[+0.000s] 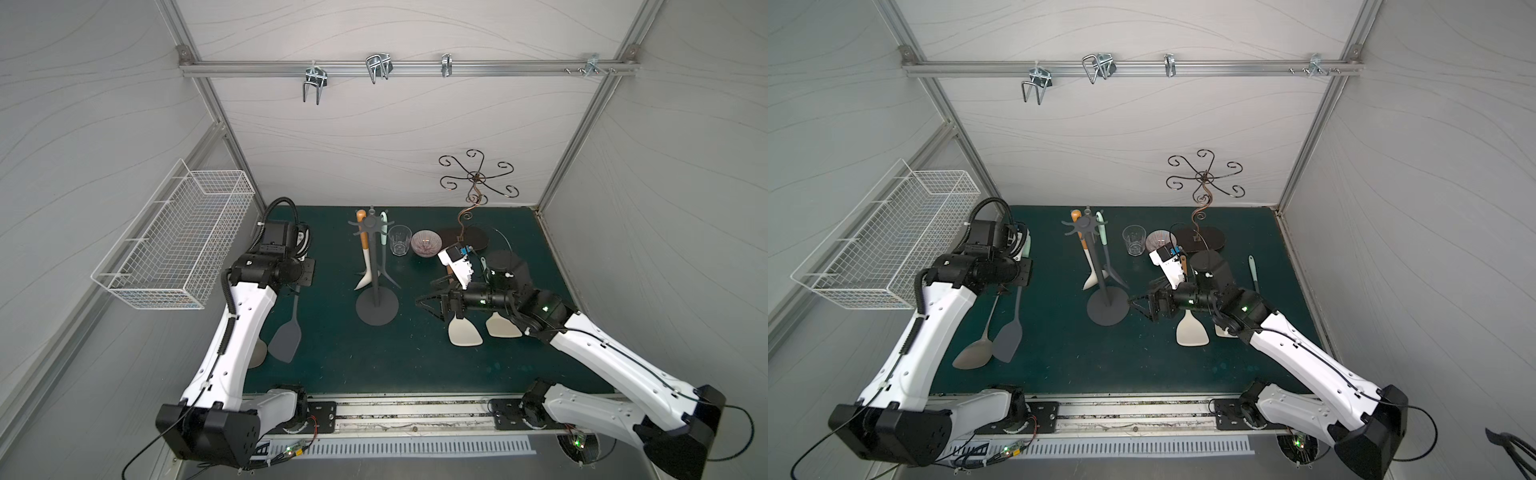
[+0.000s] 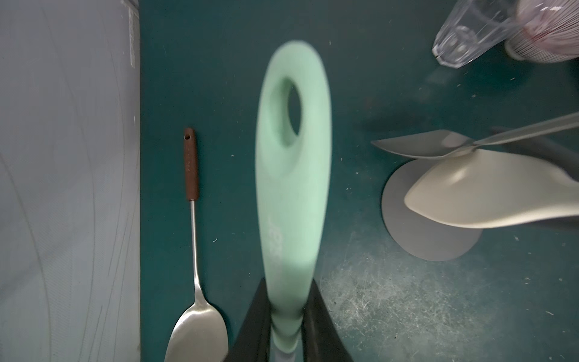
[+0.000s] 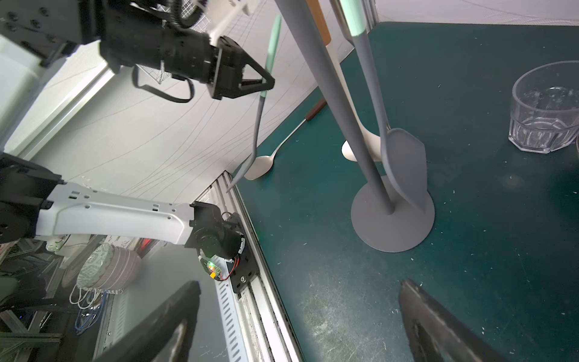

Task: Take the spatula off the kitchen utensil rack
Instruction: Place the spatula at the center of the board.

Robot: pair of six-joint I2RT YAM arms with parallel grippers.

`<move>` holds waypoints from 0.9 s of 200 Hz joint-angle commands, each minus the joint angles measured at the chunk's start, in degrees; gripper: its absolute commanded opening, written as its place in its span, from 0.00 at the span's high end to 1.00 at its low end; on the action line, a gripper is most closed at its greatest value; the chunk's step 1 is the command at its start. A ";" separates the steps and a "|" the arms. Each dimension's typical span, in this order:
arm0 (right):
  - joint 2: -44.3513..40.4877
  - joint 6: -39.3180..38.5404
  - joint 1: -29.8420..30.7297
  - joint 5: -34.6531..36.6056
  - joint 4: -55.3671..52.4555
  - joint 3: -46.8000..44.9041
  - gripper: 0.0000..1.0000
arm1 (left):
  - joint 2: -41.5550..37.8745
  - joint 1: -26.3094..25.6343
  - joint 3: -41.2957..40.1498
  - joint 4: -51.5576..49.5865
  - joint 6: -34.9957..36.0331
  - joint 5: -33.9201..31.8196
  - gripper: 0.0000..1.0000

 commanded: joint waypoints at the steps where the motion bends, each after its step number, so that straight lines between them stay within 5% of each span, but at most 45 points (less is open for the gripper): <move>1: -0.21 0.02 0.51 0.43 -1.51 -0.37 0.01 | 3.16 1.19 0.07 1.23 -0.15 -4.37 1.00; 49: 0.52 -0.38 0.55 0.61 -4.16 1.08 0.01 | 14.44 1.37 2.62 -0.69 -2.73 -10.91 1.00; 180: -0.54 0.54 0.54 1.11 -4.71 -0.25 0.01 | 30.81 1.37 6.82 -2.04 -12.44 -14.88 1.00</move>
